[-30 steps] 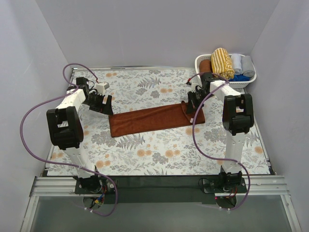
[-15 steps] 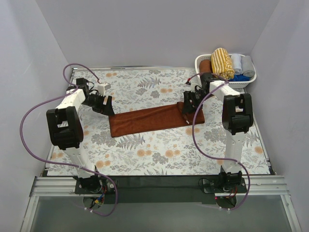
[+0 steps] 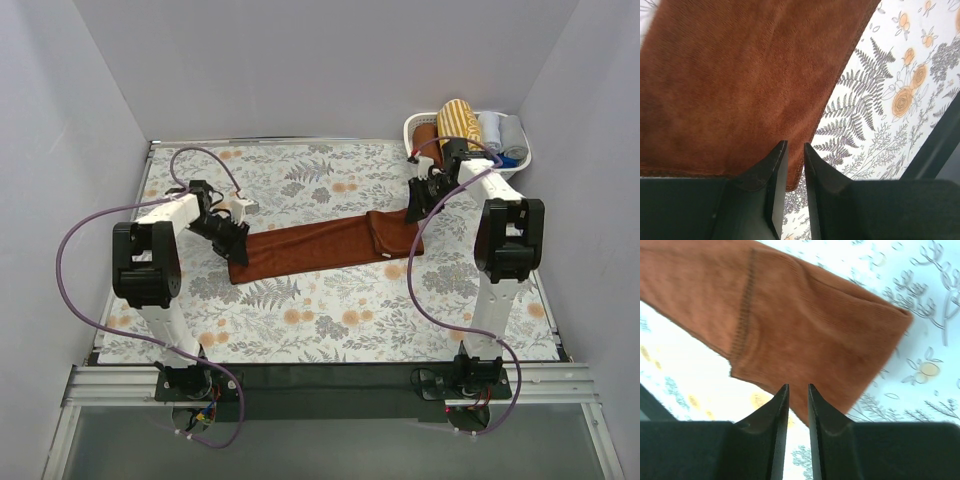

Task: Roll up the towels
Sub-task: Fold the towel

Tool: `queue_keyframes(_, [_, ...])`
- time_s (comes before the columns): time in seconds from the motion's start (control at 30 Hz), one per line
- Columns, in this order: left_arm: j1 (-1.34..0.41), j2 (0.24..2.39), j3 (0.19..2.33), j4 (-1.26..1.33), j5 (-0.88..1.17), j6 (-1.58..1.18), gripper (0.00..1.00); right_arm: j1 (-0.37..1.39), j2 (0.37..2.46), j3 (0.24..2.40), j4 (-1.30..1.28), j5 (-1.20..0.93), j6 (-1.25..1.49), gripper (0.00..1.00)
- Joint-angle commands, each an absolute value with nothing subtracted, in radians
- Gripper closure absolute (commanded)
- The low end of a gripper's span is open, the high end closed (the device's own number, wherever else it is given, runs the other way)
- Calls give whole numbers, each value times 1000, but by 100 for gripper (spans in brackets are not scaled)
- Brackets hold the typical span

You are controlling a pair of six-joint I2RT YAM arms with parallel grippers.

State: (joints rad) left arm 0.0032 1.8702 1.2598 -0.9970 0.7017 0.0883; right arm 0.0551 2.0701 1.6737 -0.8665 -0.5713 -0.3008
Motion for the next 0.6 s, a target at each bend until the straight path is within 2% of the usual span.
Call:
queue_keyframes(0.0, [-28,1856,1230,-961,654,103,82,69,2115,1684,-899,-508,-354,77])
queue_keyframes(0.17, [-29,1914,1224,-911,565,57,87,74,2161,1655,-899,-420,-400,79])
queue_keyframes(0.37, [-23,1983,1295,-878,434,26,93,115,2085,1505,-894,-399,-456,77])
queue_keyframes(0.5, [-2,2075,1440,-890,351,46,99,179,2007,1355,-897,-454,-462,72])
queue_keyframes(0.53, [-2,2215,1650,-953,359,76,100,274,1947,1238,-902,-530,-465,67])
queue_keyframes(0.57, [-2,2217,1652,-954,359,83,100,275,1947,1236,-902,-531,-471,67])
